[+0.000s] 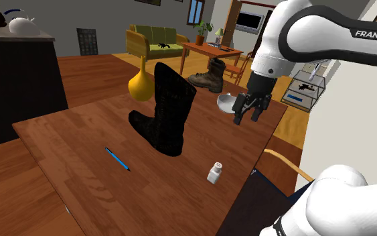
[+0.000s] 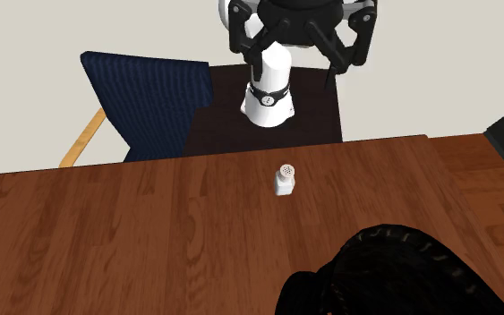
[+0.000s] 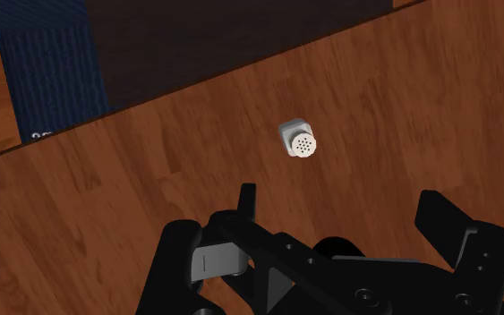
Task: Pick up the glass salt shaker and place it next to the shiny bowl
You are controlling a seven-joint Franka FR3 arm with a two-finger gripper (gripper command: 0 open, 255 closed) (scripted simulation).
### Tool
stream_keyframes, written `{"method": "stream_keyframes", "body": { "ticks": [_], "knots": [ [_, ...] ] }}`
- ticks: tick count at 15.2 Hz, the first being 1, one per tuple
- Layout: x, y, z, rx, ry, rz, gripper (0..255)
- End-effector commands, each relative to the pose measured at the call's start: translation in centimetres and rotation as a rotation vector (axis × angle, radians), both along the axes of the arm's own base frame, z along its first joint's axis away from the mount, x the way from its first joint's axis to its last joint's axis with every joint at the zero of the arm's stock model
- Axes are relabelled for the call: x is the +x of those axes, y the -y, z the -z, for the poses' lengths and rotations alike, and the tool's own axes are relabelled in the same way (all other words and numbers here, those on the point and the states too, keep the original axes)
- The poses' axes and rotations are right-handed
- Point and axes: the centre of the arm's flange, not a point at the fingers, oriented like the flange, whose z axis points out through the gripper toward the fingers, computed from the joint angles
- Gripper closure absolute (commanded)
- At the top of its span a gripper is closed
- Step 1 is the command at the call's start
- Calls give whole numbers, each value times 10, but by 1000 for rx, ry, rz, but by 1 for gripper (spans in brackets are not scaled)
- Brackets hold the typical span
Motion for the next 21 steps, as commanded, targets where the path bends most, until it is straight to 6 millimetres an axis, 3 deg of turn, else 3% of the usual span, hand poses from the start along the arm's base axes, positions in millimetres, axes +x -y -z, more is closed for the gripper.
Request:
{"method": "stream_keyframes", "body": {
  "ticks": [1,15,21],
  "knots": [
    [0,0,0,0,0,0,0],
    [10,-36,181,-81,80,-103,0],
    [11,-36,213,-84,82,-106,0]
  ]
}}
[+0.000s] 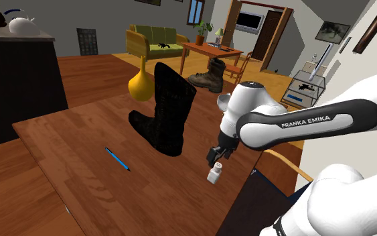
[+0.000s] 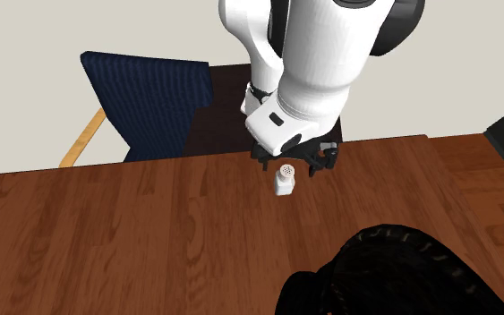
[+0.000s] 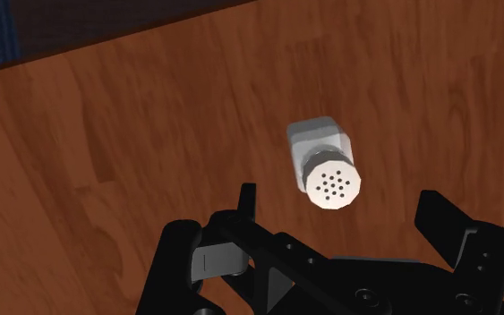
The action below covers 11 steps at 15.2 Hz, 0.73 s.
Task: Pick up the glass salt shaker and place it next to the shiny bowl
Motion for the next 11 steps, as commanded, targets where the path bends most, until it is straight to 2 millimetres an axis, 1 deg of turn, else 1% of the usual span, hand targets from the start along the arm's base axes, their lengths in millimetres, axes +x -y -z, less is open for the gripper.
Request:
{"method": "stream_keyframes", "body": {
  "ticks": [1,2,10,11],
  "knots": [
    [0,0,10,0,1,0,0],
    [0,0,19,0,1,0,0],
    [0,0,19,0,1,0,0],
    [0,0,19,0,1,0,255]
  ]
}}
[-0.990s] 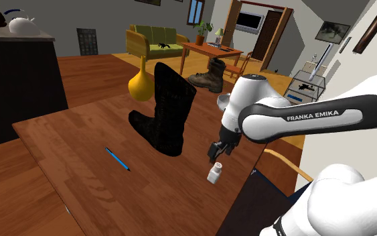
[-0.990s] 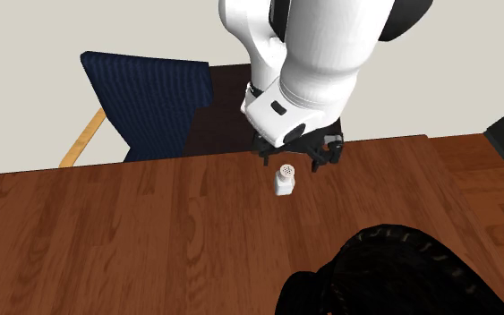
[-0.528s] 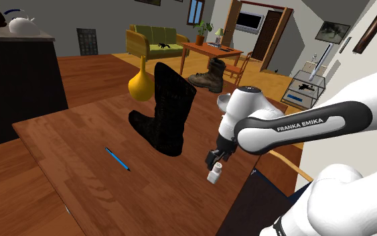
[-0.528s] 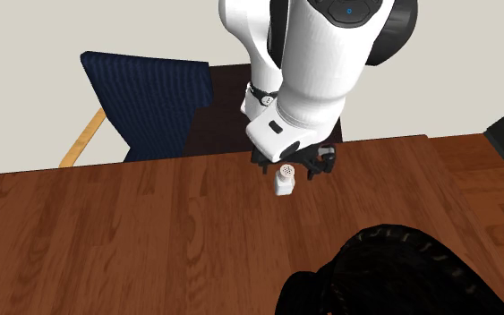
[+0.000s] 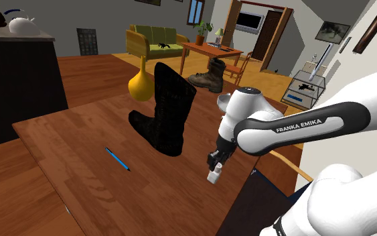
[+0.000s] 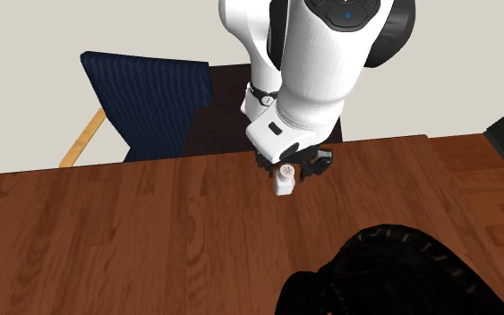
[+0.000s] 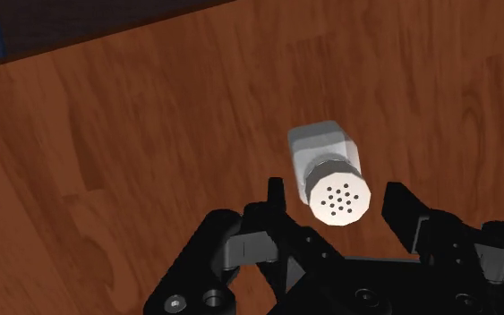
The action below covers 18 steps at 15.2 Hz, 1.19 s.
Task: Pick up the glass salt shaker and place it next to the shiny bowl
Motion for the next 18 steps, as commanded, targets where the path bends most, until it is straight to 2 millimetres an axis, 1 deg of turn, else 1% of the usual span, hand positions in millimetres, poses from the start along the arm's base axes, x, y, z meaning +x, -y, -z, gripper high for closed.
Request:
{"method": "stream_keyframes", "body": {
  "ticks": [1,9,18],
  "knots": [
    [0,0,0,0,0,0,255],
    [0,0,0,0,0,0,255],
    [0,0,-47,0,0,0,255]
  ]
}}
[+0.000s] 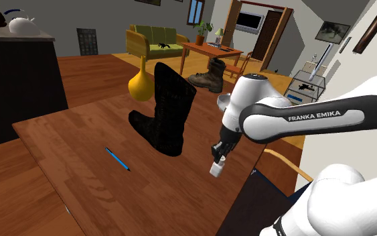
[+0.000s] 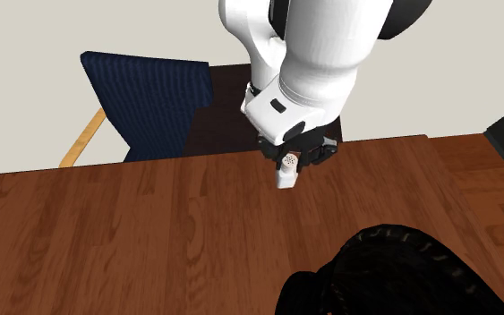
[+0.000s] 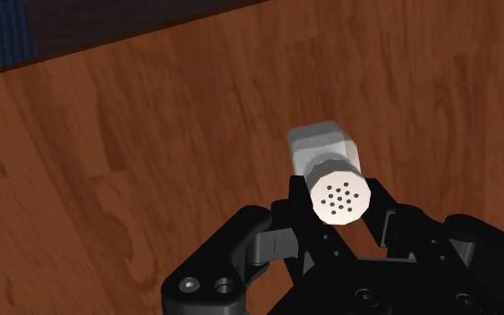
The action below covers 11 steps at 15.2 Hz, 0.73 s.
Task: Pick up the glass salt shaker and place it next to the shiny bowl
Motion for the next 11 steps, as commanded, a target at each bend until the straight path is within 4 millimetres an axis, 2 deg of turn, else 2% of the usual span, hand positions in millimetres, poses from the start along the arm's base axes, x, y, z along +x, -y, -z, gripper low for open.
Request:
{"method": "stream_keyframes", "body": {
  "ticks": [1,11],
  "knots": [
    [0,0,-10,0,-1,0,255],
    [0,0,-62,0,-1,0,255]
  ]
}}
